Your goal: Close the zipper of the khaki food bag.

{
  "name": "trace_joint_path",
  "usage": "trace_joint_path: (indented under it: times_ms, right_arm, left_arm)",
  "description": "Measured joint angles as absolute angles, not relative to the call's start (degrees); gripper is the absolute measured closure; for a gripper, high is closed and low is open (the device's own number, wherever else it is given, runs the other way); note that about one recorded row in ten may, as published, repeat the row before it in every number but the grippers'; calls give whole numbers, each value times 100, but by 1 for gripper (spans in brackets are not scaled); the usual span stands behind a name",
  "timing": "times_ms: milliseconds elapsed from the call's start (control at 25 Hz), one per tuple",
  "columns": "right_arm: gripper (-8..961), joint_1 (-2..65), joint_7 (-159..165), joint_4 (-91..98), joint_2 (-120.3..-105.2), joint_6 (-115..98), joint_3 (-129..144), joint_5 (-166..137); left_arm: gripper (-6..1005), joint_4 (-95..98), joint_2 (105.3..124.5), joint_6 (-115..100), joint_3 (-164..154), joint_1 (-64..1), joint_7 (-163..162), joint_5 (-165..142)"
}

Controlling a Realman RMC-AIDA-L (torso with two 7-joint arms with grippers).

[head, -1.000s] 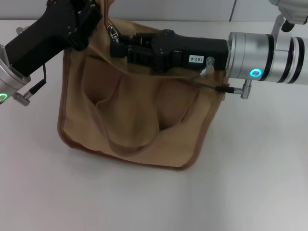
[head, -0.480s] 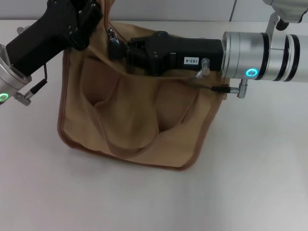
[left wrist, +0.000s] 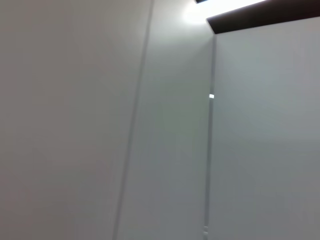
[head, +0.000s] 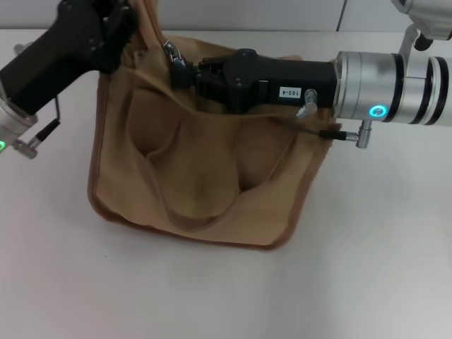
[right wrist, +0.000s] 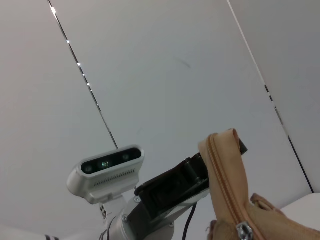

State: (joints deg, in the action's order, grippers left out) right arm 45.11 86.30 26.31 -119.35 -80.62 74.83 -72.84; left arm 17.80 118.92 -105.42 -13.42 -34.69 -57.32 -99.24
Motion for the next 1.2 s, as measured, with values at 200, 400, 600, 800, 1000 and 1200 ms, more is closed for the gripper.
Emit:
trace_joint_path:
  times_ms: [200,400,600,800,1000,1200]
  right_arm:
    - [947,4451,8633,2633,-11899,-8088,7473,-7294]
    - [948,4447,8657,2624,-11859,-8089,7489,-7297]
    - [949,4417,8687,2609,-11842,-8100,7505,-7306]
    - [950,4149,8797,2602,-11745,-8303,7484,-7306]
    - [951,3688,8843,2639,-11576,-8714,7236,-7306]
    - [951,3284,8848,2642,-11443,-8777,6919,-7306]
  left_arm:
    - [940,1774,11875,-10450,-1301,-3091,-5708,-9318]
    - [939,1791,11860,-10455,-1301,-2832,-5651,-9083]
    - [937,1825,11851,-10365,-1273,-2699,-5640,-9020]
    - [936,1836,11847,-10275,-1214,-2667,-5634,-9003]
    - [935,1837,11846,-10127,-1212,-2668,-5622,-8998]
    - [933,1800,11847,-9986,-1212,-2665,-5573,-8952]
